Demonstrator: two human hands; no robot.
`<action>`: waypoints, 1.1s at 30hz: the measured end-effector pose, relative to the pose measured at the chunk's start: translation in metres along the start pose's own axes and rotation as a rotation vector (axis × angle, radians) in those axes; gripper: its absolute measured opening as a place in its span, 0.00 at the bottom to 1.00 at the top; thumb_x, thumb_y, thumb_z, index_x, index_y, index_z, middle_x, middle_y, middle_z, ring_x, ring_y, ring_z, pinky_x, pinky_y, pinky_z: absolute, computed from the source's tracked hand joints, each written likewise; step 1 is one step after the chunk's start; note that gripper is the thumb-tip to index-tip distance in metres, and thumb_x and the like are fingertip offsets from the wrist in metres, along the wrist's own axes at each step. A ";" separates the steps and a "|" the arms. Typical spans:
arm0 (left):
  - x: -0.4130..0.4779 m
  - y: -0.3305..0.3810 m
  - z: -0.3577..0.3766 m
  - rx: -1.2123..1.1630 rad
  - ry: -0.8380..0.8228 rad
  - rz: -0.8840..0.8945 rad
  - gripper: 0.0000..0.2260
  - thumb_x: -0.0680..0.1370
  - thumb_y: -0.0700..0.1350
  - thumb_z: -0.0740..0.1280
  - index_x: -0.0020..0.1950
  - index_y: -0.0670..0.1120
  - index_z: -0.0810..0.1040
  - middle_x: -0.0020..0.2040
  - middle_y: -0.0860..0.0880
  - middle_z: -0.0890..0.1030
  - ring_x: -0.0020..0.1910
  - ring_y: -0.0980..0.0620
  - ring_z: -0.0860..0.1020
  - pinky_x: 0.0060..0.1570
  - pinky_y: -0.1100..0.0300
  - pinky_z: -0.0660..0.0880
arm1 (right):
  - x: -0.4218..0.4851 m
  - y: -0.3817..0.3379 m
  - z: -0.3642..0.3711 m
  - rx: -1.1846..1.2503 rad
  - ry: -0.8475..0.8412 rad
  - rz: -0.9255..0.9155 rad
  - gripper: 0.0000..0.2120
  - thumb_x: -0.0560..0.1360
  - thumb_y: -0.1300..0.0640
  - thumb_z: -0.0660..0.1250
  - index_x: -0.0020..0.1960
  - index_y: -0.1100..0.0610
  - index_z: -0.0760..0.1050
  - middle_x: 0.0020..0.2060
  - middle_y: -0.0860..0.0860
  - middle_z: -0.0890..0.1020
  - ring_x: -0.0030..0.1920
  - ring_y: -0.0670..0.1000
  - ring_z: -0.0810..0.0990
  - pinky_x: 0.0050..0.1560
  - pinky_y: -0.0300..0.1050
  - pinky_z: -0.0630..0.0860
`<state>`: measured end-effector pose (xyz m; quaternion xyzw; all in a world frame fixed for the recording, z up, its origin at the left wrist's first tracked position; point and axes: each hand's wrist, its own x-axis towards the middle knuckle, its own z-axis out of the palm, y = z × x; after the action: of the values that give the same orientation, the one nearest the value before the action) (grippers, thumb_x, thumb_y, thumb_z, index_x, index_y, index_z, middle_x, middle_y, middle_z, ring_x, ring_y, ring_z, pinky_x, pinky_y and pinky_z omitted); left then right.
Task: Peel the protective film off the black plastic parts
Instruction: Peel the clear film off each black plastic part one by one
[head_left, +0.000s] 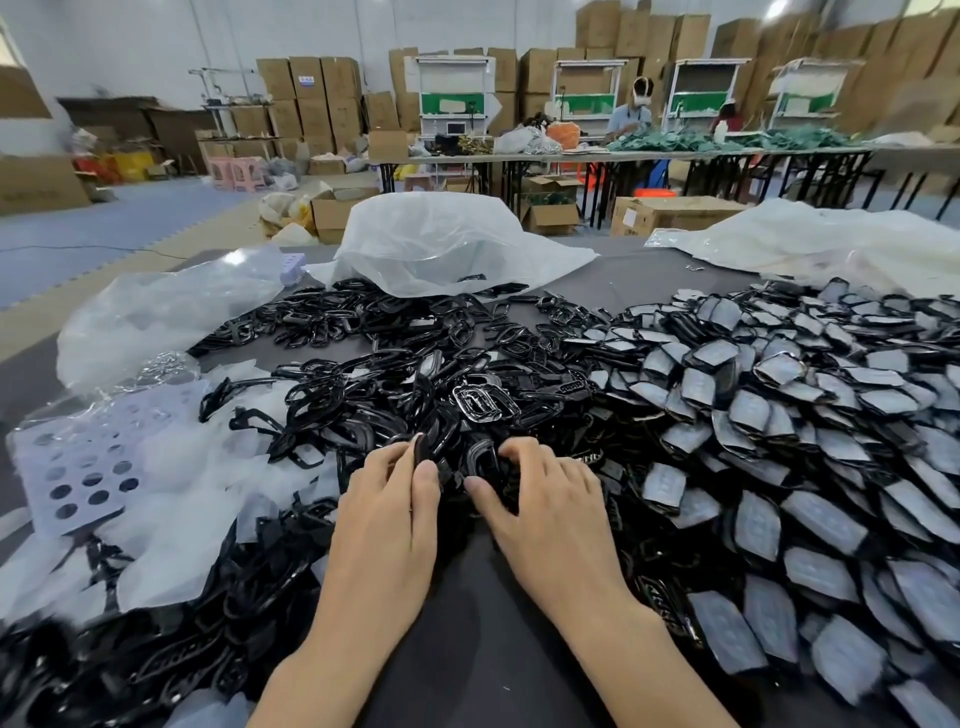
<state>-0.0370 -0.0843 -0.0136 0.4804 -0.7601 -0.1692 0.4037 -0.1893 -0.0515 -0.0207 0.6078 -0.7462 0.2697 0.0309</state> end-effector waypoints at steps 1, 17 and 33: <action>0.000 0.001 -0.001 -0.027 0.008 -0.007 0.22 0.83 0.57 0.49 0.64 0.50 0.76 0.62 0.61 0.71 0.63 0.60 0.69 0.64 0.52 0.70 | 0.001 -0.001 0.000 -0.022 -0.016 0.010 0.26 0.79 0.33 0.53 0.68 0.47 0.69 0.59 0.44 0.78 0.63 0.50 0.74 0.72 0.51 0.63; 0.004 0.014 -0.011 -0.510 0.028 -0.201 0.11 0.83 0.53 0.59 0.51 0.63 0.81 0.47 0.58 0.86 0.43 0.56 0.83 0.44 0.61 0.78 | 0.002 0.000 -0.006 0.173 0.179 0.019 0.12 0.81 0.47 0.60 0.51 0.50 0.80 0.47 0.43 0.82 0.56 0.47 0.76 0.75 0.50 0.59; 0.002 0.021 -0.019 -0.633 -0.049 -0.200 0.14 0.80 0.44 0.67 0.55 0.64 0.82 0.40 0.49 0.83 0.39 0.56 0.80 0.38 0.70 0.75 | 0.012 0.002 -0.019 1.648 -0.159 0.303 0.12 0.78 0.67 0.67 0.44 0.53 0.83 0.42 0.53 0.85 0.40 0.50 0.85 0.40 0.37 0.79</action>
<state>-0.0353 -0.0731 0.0126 0.3993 -0.6282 -0.4472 0.4960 -0.1999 -0.0541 -0.0009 0.3465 -0.3840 0.6859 -0.5119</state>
